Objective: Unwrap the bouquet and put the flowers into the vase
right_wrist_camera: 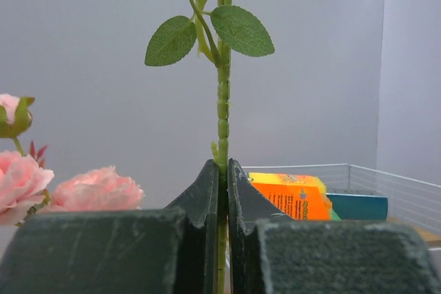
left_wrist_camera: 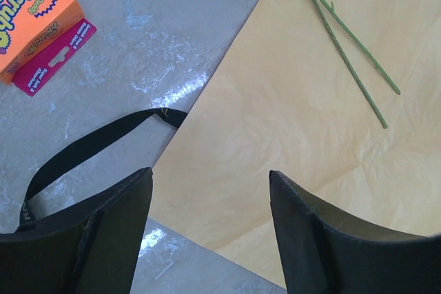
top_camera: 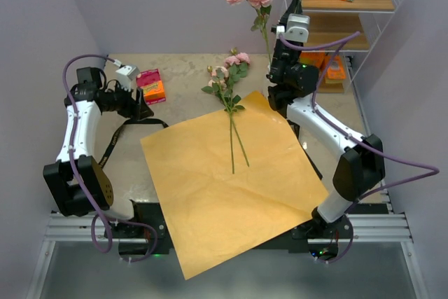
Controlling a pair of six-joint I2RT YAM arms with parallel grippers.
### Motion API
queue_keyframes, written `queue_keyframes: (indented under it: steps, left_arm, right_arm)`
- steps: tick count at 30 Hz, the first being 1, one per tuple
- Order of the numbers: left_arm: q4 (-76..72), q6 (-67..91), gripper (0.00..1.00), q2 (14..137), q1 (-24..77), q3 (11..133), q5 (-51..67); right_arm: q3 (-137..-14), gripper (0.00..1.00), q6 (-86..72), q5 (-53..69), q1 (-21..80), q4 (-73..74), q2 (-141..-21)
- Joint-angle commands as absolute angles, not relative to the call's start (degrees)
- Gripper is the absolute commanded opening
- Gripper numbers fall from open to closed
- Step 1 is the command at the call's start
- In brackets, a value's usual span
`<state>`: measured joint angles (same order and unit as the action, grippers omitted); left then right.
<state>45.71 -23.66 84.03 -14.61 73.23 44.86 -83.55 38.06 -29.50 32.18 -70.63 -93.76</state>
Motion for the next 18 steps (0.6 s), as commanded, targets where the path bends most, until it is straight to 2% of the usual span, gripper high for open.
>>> queue_keyframes:
  steps: [1,18]
  left_arm:
    - [47.1,-26.7,0.73,85.4,-14.9,73.6,47.6]
    - [47.5,-27.9,0.73,87.8,-14.8,73.7,48.5]
  right_arm:
    - [-86.3,0.00,41.5,-31.2,31.0,-79.8,-94.0]
    - [-86.1,0.00,39.5,-30.8,26.8,-82.6,-96.8]
